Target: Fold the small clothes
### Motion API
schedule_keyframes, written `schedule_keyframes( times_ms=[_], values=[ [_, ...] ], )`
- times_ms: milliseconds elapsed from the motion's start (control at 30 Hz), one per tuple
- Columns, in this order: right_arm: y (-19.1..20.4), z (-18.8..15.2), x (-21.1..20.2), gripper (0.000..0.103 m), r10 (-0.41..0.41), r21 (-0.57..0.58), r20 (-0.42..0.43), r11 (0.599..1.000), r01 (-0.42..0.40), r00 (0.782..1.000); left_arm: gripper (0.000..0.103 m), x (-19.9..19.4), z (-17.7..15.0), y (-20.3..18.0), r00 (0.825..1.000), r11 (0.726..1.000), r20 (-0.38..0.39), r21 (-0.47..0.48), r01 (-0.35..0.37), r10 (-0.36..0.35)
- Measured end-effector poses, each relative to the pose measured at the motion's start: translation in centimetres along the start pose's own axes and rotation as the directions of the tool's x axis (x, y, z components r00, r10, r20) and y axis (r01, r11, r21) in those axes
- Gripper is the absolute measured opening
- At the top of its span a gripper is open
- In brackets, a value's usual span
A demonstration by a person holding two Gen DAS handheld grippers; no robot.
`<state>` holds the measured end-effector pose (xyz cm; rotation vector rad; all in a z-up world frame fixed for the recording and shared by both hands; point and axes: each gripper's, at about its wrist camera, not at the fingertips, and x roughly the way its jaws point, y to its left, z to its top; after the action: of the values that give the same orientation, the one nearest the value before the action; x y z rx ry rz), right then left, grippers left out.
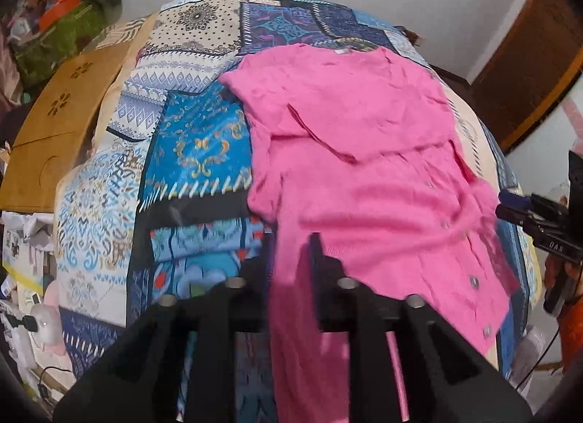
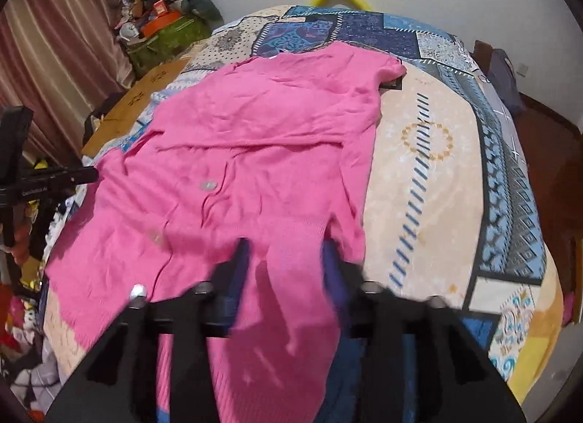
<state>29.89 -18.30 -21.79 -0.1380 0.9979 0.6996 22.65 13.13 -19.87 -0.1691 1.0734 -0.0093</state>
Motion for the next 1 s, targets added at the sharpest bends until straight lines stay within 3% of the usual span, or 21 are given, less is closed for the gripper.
schedule_keyframes(
  times_ms=[167,367,467,533,567,633,667,800,1000],
  values=[
    [-0.7,-3.4,-1.6,0.045,-0.014,-0.028,-0.034,1.0,0.013,0.999,0.043,-1.7,-3.8,-1.3,1.0,0.997,-0.003,0.073,-0.029,0.029],
    [-1.3,-8.1,-1.7,0.045,0.014,0.034,-0.104,0.999,-0.011,0.994,0.049,-3.0,-8.2,-0.6,0.999,0.999,-0.027,0.033,-0.028,0.029],
    [-1.5,-9.7,-2.0,0.045,0.042,0.073,-0.087,0.997,-0.036,0.995,0.05,-3.6,-9.7,-0.1,1.0,1.0,-0.023,-0.009,0.0,-0.001],
    [-1.5,-9.9,-2.2,0.026,0.071,0.094,-0.078,0.994,-0.063,0.994,0.05,-4.1,-10.5,-0.2,1.0,1.0,-0.013,-0.013,0.004,-0.004],
    [-1.4,-10.0,-2.2,0.021,0.099,0.103,-0.074,0.99,-0.091,0.992,0.046,-4.2,-10.9,-0.4,1.0,1.0,-0.01,-0.008,0.006,-0.006],
    [-0.7,-9.7,-2.2,0.008,0.111,0.099,-0.069,0.99,-0.104,0.991,0.028,-4.4,-11.5,-1.0,1.0,1.0,-0.001,0.01,0.024,-0.024],
    [-0.2,-9.5,-2.4,0.008,0.101,0.075,-0.068,0.993,-0.096,0.993,0.009,-4.5,-11.6,-1.4,0.999,0.999,-0.002,0.023,0.036,-0.036],
    [1.5,-8.5,-3.8,0.007,0.081,0.012,-0.018,0.997,-0.08,0.997,0.006,-5.7,-11.5,-2.5,0.999,0.998,0.031,0.058,0.005,-0.007],
    [2.8,-5.2,-8.4,0.007,0.061,-0.055,0.094,0.997,-0.056,0.994,0.006,-11.5,-8.6,-2.8,0.982,0.998,0.191,0.064,-0.003,-0.009]
  ],
)
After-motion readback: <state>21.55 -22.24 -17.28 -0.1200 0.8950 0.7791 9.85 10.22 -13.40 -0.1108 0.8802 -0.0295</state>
